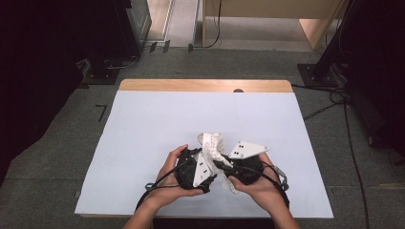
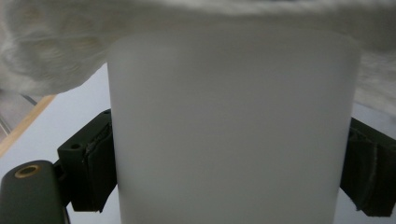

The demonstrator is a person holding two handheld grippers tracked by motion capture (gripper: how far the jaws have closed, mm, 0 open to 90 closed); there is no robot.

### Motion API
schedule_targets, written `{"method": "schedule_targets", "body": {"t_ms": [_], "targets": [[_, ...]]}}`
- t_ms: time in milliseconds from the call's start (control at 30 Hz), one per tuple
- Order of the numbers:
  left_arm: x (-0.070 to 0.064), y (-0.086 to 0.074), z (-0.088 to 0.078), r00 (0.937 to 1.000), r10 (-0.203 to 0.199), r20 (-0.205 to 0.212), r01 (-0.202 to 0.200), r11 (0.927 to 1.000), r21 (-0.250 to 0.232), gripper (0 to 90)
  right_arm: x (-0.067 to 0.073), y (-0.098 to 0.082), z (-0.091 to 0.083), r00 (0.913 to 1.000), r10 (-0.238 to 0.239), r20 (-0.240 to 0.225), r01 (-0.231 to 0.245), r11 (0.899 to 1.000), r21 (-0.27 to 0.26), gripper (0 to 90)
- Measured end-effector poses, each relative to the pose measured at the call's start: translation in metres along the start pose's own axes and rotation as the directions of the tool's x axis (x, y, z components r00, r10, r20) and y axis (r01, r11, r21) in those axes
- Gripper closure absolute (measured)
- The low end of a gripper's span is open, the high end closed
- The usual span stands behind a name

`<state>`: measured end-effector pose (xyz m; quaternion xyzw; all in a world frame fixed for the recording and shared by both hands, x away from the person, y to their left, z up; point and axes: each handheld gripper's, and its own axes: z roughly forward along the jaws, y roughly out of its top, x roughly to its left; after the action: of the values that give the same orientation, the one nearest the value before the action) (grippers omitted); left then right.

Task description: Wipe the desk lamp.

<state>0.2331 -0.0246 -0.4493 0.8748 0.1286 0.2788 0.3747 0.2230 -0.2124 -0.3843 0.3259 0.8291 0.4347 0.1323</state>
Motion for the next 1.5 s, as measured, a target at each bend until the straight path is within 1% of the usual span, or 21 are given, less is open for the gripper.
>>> {"method": "schedule_targets", "body": {"t_ms": [133,200,300,367,433,467,567,667,767,833,900,967,1033,1067,1167,1233,1267,1300,1367,1433,1500], "targets": [[0.002,-0.001,0.001,0.9999,-0.003,0.013,0.003,1.0000,-0.008,8.5,-0.007,-0.004,0.009,0.9996,0.010,0.028,-0.010,1.000,-0.001,74.6],[0.005,-0.002,0.002,0.9996,-0.009,0.027,0.009,0.9999,-0.012,8.6,-0.015,-0.009,0.014,0.9987,0.037,0.034,-0.038,0.999,0.016,74.7],[0.009,-0.004,0.002,0.9983,-0.038,0.045,0.039,0.9990,-0.021,8.6,-0.023,-0.014,0.013,0.9988,0.048,0.012,-0.049,0.995,0.082,74.9],[0.012,-0.005,0.002,0.9974,-0.049,0.053,0.050,0.9985,-0.022,8.5,-0.023,-0.014,0.008,0.9992,0.037,-0.014,-0.036,0.994,0.102,75.1],[0.012,-0.005,0.002,0.9972,-0.050,0.055,0.051,0.9984,-0.023,8.5,-0.019,-0.012,0.006,0.9989,0.026,-0.038,-0.023,0.997,0.075,75.1],[0.011,-0.004,0.002,0.9974,-0.048,0.053,0.049,0.9985,-0.024,8.6,-0.015,-0.011,0.006,0.9993,0.016,-0.035,-0.014,0.998,0.059,75.1],[0.011,-0.005,0.002,0.9976,-0.045,0.053,0.046,0.9985,-0.027,8.5,-0.007,-0.007,0.010,1.0000,-0.004,0.007,0.004,1.000,-0.011,75.1],[0.012,-0.007,0.002,0.9965,-0.056,0.062,0.059,0.9974,-0.042,8.6,-0.011,-0.011,0.016,0.9987,0.041,0.031,-0.039,0.998,-0.049,75.0],[0.012,-0.007,0.002,0.9969,-0.047,0.063,0.050,0.9980,-0.040,8.6,-0.019,-0.017,0.019,0.9966,0.056,0.059,-0.056,0.998,-0.008,75.2],[0.013,-0.008,0.002,0.9956,-0.061,0.071,0.064,0.9969,-0.045,8.5,-0.021,-0.018,0.017,0.9974,0.061,0.038,-0.063,0.997,0.042,75.4],[0.016,-0.010,0.002,0.9931,-0.086,0.080,0.091,0.9946,-0.051,8.5,-0.018,-0.016,0.012,0.9995,0.032,0.008,-0.032,0.998,0.056,75.6],[0.019,-0.012,0.001,0.9898,-0.111,0.089,0.117,0.9915,-0.057,8.5,-0.013,-0.012,0.009,0.9996,0.013,-0.026,-0.012,1.000,0.024,75.6],[0.019,-0.012,0.001,0.9895,-0.114,0.089,0.120,0.9911,-0.059,8.5,-0.008,-0.009,0.010,0.9995,0.011,-0.030,-0.012,0.999,-0.035,75.4],[0.019,-0.012,0.001,0.9899,-0.112,0.087,0.117,0.9915,-0.057,8.5,-0.006,-0.009,0.011,0.9993,0.027,-0.026,-0.029,0.997,-0.069,75.5],[0.019,-0.013,0.001,0.9906,-0.104,0.088,0.110,0.9921,-0.061,8.6,-0.010,-0.012,0.021,0.9980,0.062,0.012,-0.059,0.990,-0.130,75.6],[0.018,-0.013,0.001,0.9908,-0.100,0.091,0.106,0.9923,-0.064,8.6,-0.017,-0.018,0.026,0.9954,0.081,0.052,-0.075,0.991,-0.107,75.7],[0.018,-0.013,0.001,0.9909,-0.099,0.091,0.105,0.9924,-0.064,8.5,-0.020,-0.020,0.025,0.9928,0.114,0.037,-0.110,0.989,-0.095,75.9],[0.019,-0.013,0.000,0.9903,-0.104,0.092,0.110,0.9920,-0.062,8.6,-0.023,-0.020,0.023,0.9923,0.122,0.021,-0.120,0.991,-0.067,75.9],[0.021,-0.013,0.000,0.9869,-0.127,0.099,0.133,0.9893,-0.059,8.6,-0.021,-0.019,0.017,0.9970,0.077,0.000,-0.077,0.997,-0.022,76.0],[0.022,-0.013,0.000,0.9861,-0.132,0.101,0.138,0.9886,-0.060,8.5,-0.015,-0.015,0.012,0.9981,0.043,-0.044,-0.045,0.998,-0.040,76.0],[0.020,-0.013,0.001,0.9878,-0.123,0.095,0.129,0.9900,-0.058,8.5,-0.008,-0.011,0.010,0.9963,0.036,-0.079,-0.043,0.995,-0.093,75.9]]}}
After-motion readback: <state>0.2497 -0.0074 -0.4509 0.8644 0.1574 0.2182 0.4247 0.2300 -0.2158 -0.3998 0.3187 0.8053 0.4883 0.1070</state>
